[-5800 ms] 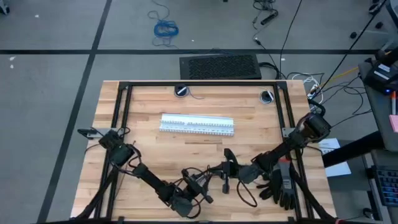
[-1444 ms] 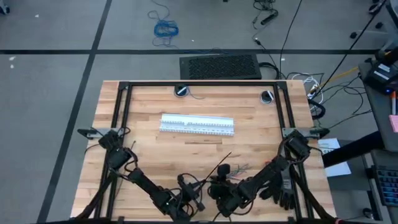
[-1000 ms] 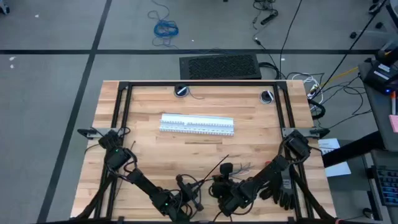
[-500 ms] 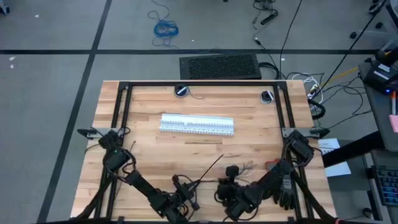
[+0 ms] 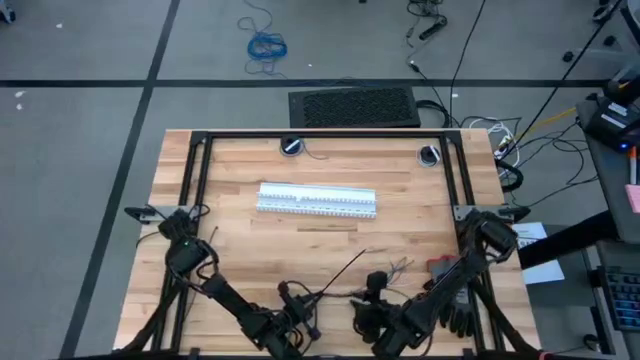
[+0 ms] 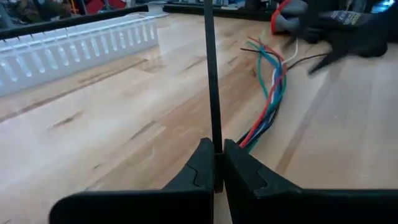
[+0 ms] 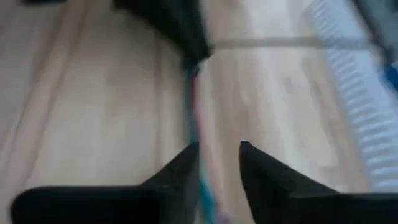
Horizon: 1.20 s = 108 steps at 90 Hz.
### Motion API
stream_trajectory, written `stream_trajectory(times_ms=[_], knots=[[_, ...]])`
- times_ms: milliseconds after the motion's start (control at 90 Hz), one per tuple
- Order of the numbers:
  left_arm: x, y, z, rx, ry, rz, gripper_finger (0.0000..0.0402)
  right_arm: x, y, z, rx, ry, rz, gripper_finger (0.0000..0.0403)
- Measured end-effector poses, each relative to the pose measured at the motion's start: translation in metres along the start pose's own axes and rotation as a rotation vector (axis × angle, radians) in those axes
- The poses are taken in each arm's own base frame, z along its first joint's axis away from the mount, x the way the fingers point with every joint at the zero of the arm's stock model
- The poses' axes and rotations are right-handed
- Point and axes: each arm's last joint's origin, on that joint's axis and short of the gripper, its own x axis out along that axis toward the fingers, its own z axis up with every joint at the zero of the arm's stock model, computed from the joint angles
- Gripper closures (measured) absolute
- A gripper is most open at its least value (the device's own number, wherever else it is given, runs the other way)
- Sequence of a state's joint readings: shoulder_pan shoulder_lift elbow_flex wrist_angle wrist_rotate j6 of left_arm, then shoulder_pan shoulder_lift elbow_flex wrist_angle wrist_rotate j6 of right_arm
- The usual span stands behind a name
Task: Ziptie cables
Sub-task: Wrap the cables together using a zip tie
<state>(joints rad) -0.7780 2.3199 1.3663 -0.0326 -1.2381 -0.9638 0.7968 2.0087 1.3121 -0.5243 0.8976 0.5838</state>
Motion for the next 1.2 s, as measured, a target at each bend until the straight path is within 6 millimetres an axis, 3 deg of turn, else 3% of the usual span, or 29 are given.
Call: stream_trajectory(times_ms=[122,322,622,822,989,1200], knots=[[0.0,-0.001,0.001,-0.012,-0.002,-0.003,0.0387,0.008,-0.012,0.014,0.114,-0.028,-0.013,0.0252],[0.0,-0.002,0.002,-0.033,-0.006,-0.009,0.0387,0.034,-0.021,0.028,0.322,-0.054,0.078,0.0254],[0.0,-0.003,0.002,-0.038,-0.007,-0.011,0.0387,0.06,-0.03,0.022,0.453,-0.104,0.181,0.0273],[0.0,-0.003,0.002,-0.039,-0.007,-0.011,0.0387,0.067,-0.036,0.021,0.462,-0.128,0.178,0.0316],[0.0,-0.003,0.002,-0.038,-0.004,-0.013,0.0387,0.07,-0.037,0.022,0.394,-0.121,0.229,0.0391],[0.0,-0.003,0.002,-0.04,0.008,-0.022,0.0387,0.068,-0.039,0.022,0.296,-0.125,0.185,0.0402]])
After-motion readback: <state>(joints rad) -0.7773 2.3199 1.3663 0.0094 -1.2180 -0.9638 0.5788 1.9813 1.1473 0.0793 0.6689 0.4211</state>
